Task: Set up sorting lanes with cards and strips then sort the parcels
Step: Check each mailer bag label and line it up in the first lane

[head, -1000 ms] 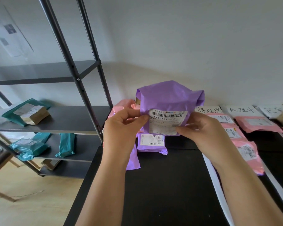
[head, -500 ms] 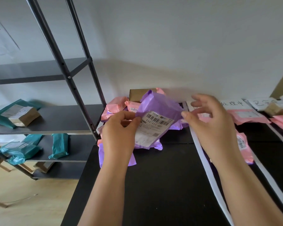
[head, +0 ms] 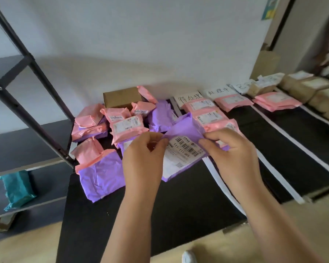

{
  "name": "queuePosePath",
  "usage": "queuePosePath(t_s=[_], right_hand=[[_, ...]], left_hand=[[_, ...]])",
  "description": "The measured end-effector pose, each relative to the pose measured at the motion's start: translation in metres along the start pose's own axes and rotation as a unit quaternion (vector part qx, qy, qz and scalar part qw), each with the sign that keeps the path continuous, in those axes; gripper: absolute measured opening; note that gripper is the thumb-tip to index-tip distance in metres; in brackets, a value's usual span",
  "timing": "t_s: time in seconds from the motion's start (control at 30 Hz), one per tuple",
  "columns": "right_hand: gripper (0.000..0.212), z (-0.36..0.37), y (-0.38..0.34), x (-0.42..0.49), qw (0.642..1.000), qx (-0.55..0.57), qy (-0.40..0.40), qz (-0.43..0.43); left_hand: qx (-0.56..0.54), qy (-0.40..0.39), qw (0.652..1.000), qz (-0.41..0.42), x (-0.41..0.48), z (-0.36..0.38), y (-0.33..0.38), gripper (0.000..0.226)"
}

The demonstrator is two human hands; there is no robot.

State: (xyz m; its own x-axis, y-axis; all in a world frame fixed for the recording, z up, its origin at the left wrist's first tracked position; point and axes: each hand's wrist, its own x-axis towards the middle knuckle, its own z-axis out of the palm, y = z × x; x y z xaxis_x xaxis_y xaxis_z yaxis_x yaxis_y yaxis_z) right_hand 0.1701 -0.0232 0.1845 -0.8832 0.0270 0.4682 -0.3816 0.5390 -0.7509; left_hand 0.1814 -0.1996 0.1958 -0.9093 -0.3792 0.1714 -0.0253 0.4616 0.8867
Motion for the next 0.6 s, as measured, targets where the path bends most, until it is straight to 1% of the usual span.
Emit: queuePosePath(t_s=[0.07, 0.13, 0.17, 0.23, 0.33, 0.4, 0.47, 0.5, 0.6], right_hand=[[0.006, -0.008, 0.011, -0.010, 1.000, -0.004, 0.004, 0.031], [0.003, -0.020, 0.023, -0.015, 0.997, -0.009, 0.020, 0.068], [0.003, -0.027, 0.030, -0.016, 0.995, -0.003, 0.034, 0.093], [0.002, -0.045, 0.045, -0.016, 0.986, 0.022, 0.066, 0.148], [0.008, -0.075, 0.070, -0.008, 0.968, 0.076, 0.110, 0.213], [0.015, -0.095, 0.086, 0.001, 0.960, 0.104, 0.126, 0.228], [0.022, -0.115, 0.104, 0.011, 0.955, 0.119, 0.129, 0.237], [0.023, -0.126, 0.114, 0.016, 0.954, 0.123, 0.129, 0.241], [0.016, -0.165, 0.148, 0.031, 0.954, 0.127, 0.122, 0.244]], left_hand=[[-0.020, -0.023, 0.999, -0.008, -0.008, 0.014, -0.005, 0.018], [-0.028, -0.016, 0.999, -0.013, -0.015, 0.027, -0.007, 0.016], [-0.026, -0.006, 1.000, -0.016, -0.017, 0.033, -0.008, 0.019], [-0.021, 0.008, 0.999, -0.024, -0.019, 0.045, -0.011, 0.025], [-0.005, -0.007, 0.998, -0.055, -0.018, 0.064, -0.008, 0.026], [0.003, -0.040, 0.997, -0.073, -0.019, 0.083, -0.003, 0.026], [-0.002, -0.071, 0.994, -0.084, -0.020, 0.112, 0.008, 0.019], [-0.002, -0.081, 0.993, -0.086, -0.022, 0.128, 0.015, 0.018], [-0.011, -0.075, 0.994, -0.084, -0.030, 0.180, 0.040, 0.031]])
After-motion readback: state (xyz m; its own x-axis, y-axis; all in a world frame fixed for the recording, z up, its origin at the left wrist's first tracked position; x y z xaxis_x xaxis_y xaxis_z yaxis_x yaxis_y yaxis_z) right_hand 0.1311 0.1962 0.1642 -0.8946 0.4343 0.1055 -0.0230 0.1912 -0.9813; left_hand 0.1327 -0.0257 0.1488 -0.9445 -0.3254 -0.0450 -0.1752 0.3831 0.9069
